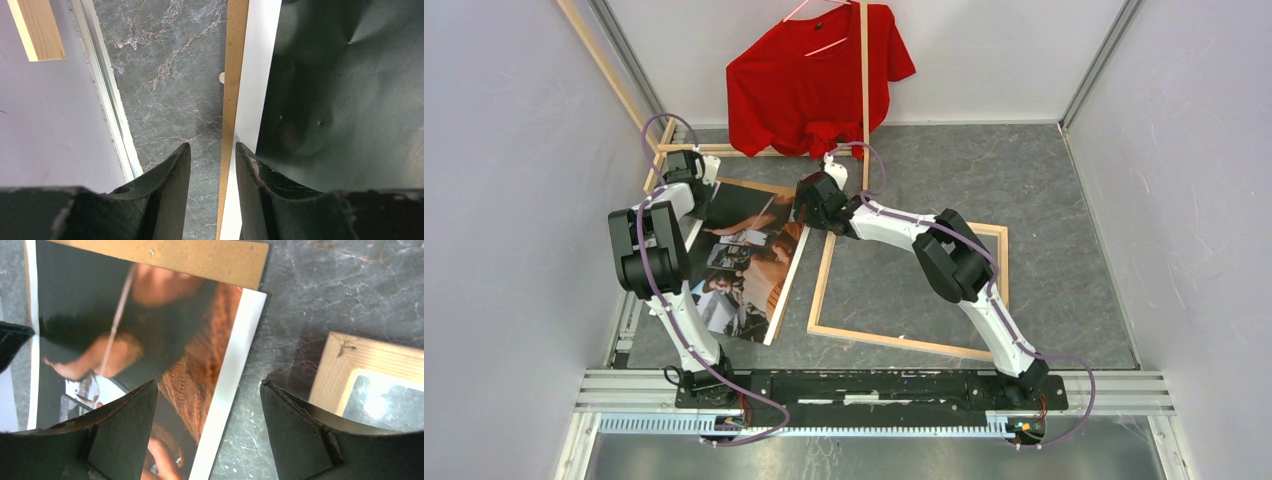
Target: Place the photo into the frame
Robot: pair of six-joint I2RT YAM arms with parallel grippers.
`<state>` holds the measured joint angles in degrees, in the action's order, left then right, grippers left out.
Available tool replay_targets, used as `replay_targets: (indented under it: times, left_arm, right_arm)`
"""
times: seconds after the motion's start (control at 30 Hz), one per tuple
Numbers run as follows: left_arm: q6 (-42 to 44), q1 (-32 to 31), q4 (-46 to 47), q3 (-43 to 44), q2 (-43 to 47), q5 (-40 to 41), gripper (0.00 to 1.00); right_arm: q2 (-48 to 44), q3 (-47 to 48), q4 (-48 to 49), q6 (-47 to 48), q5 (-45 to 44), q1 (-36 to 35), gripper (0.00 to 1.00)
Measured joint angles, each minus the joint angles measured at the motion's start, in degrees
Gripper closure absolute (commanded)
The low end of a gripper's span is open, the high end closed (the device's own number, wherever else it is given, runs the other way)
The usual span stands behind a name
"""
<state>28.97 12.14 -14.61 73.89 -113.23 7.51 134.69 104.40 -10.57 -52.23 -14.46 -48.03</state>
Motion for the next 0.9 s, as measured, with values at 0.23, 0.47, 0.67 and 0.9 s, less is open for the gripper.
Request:
replay_targets:
  times: [0.23, 0.47, 0.67, 0.9]
  left_arm:
    - [0.00, -0.02, 0.00, 0.00, 0.00, 0.00, 0.54]
    - [0.02, -0.02, 0.00, 0.00, 0.00, 0.00, 0.54]
    - [0.04, -0.02, 0.02, -0.04, 0.00, 0.00, 0.55]
    - [0.28, -0.13, 0.20, -0.20, 0.02, 0.13, 0.55]
  right_arm:
    - [2.51, 3.41, -0.17, -0.94, 0.00, 0.50, 0.18]
    - [2.89, 2.93, 2.84, -2.05, 0.98, 0.55, 0.19]
    - [1.73, -1.36, 9.44, -2.67, 1.73, 0.59, 0.20]
    - [0.09, -5.99, 14.73, -3.02, 2.05, 0.59, 0.21]
